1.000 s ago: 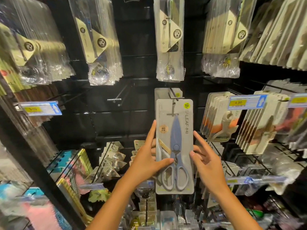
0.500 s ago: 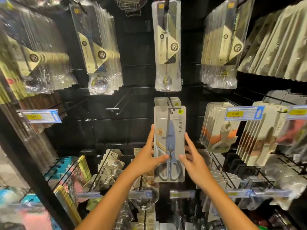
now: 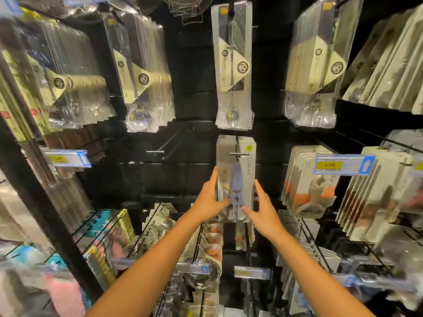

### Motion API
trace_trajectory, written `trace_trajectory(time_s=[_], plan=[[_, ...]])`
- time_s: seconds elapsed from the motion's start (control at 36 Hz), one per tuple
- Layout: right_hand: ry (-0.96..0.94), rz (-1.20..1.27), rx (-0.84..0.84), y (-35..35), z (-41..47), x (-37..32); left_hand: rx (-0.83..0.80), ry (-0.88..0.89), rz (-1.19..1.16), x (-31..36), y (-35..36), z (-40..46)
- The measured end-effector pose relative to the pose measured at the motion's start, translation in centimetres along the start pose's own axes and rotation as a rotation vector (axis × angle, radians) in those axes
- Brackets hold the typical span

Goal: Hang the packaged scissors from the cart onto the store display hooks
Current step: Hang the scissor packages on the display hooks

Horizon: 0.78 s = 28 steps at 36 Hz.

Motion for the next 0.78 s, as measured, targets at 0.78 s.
trace_trajectory(time_s=[0.78], plan=[[-0.698, -0.399, -0.867, 26.5, -17.6, -8.0, 0.312, -0.454, 0.676, -17.9, -13.9, -45.3]])
Point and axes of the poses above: each hand's wrist, its own z-axis towards the middle knuckle, its own y-axis out of the palm, x = y × z, the point moved 2 cm from there along z, towards the middle knuckle, and after that the axes turned 12 degrees about -z, right-handed, at the moved point
